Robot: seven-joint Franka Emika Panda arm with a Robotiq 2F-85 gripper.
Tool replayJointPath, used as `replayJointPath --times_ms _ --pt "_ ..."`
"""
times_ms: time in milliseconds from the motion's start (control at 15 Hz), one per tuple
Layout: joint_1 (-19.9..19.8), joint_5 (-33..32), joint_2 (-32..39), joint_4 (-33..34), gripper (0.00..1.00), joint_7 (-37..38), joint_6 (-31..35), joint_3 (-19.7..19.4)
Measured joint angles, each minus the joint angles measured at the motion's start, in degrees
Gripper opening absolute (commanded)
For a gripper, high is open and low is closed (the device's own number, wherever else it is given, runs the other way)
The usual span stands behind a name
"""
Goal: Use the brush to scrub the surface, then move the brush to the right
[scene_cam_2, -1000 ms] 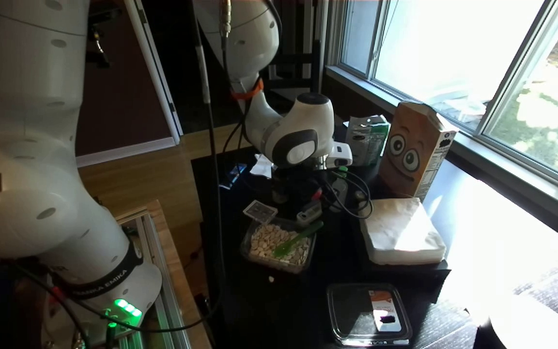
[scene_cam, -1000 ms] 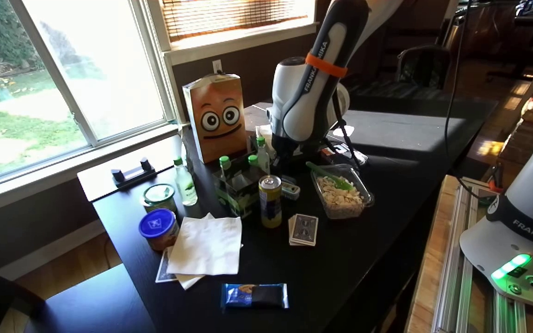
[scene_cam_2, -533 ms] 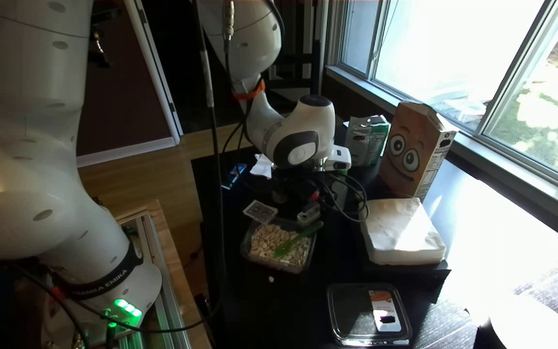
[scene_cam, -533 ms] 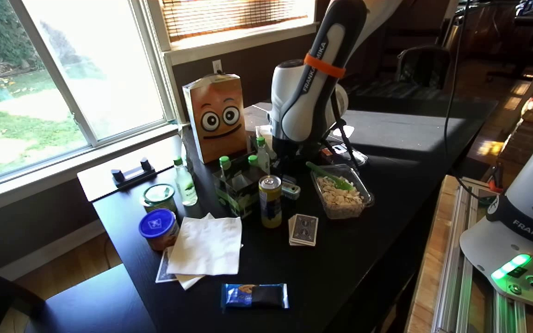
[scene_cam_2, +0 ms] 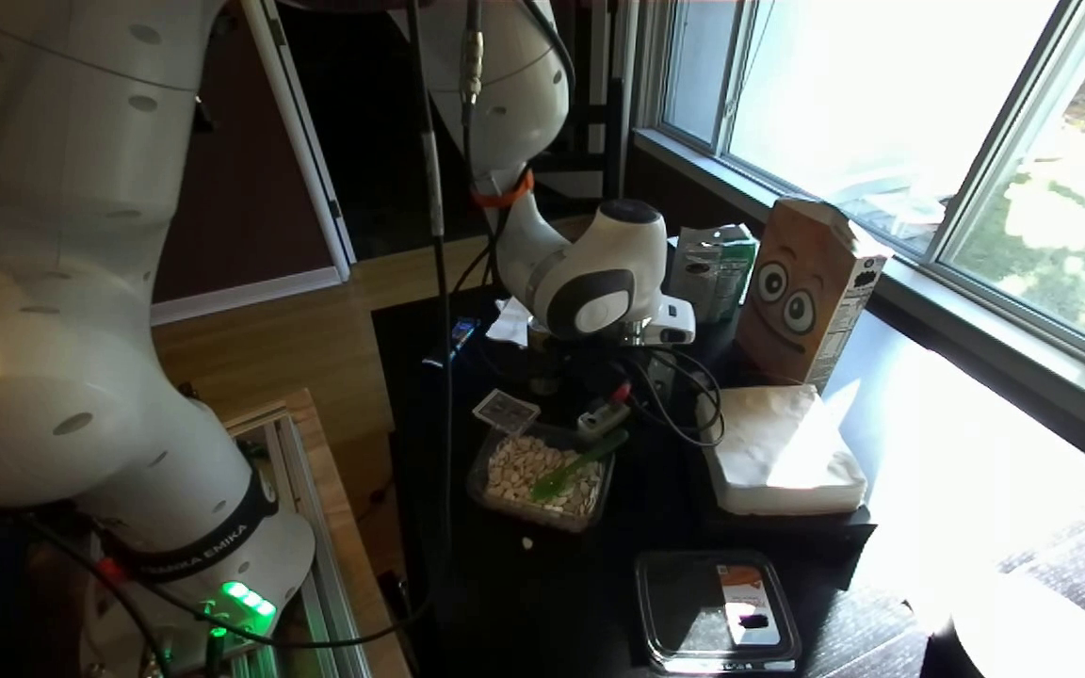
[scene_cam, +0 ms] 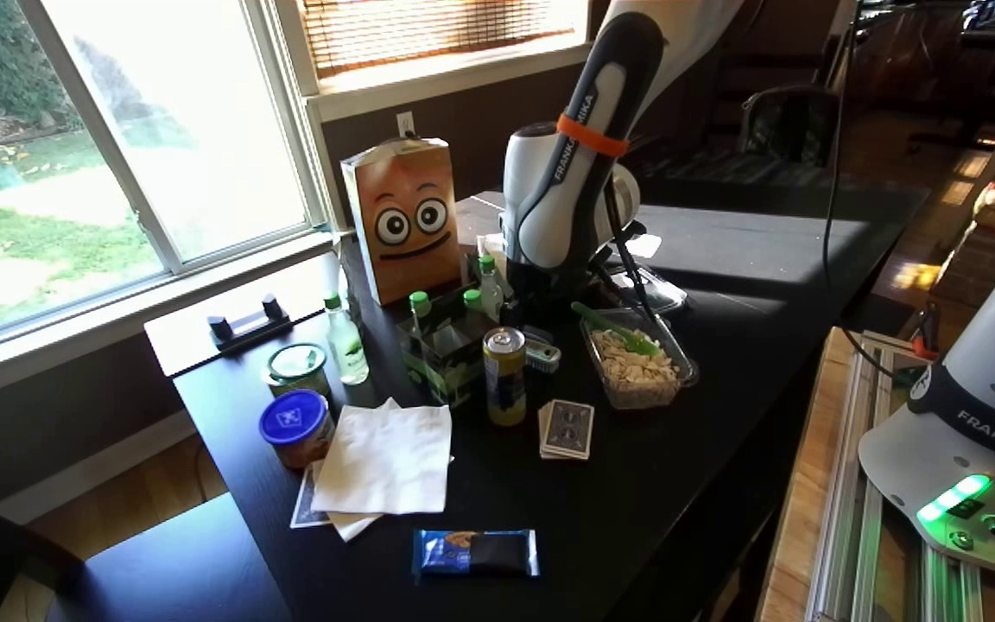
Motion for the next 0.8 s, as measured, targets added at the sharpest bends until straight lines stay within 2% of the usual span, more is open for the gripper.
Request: replayJointPath --times_ms 533,800 --pt "-0.1 0.0 2.0 1.2 0.16 2.4 -0.1 -0.4" --pt "-0.2 0.0 2.0 1.3 0.16 3.7 -0.4 -1.6"
